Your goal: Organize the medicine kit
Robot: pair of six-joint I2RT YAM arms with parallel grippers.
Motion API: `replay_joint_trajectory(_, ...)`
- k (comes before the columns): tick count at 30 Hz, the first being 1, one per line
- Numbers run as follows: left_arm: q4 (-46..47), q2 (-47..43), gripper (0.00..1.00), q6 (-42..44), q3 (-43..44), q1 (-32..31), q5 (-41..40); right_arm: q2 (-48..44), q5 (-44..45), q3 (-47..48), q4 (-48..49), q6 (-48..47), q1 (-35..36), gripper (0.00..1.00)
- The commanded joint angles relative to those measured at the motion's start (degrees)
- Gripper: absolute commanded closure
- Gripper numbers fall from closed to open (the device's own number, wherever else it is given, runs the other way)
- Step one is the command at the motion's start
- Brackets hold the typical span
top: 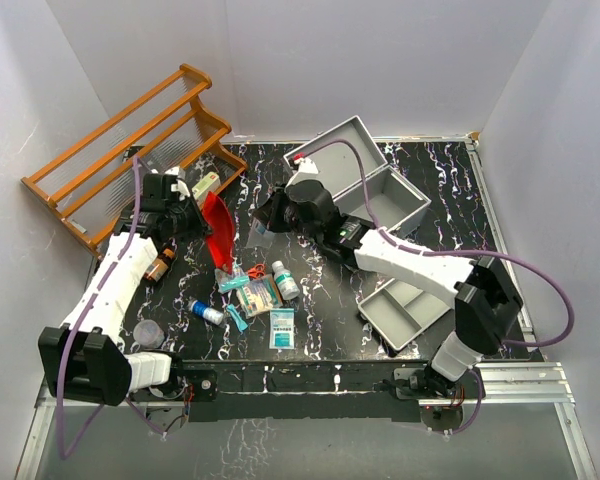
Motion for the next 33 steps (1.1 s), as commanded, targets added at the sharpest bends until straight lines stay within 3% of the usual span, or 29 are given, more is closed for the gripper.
replay_joint_trajectory(1,3.76,2.31,1.00,-3.18,-0.26,-0.03,8.25,-3.24,-1.04,3.35,-1.02,-6.50,-0.01,1.00)
replay_joint_trajectory(17,3.27,7.05,1.00,-3.42,2.69,-0.02,13.96,-2.13,-14.60,12.03,0.07,-8.92,0.07,1.00)
replay_joint_trajectory(33,2.91,6.37,1.00,-2.38,1.84,-0.01,16.94,4.17,-15.11,12.93,-1.11,-10.30,0.01,1.00)
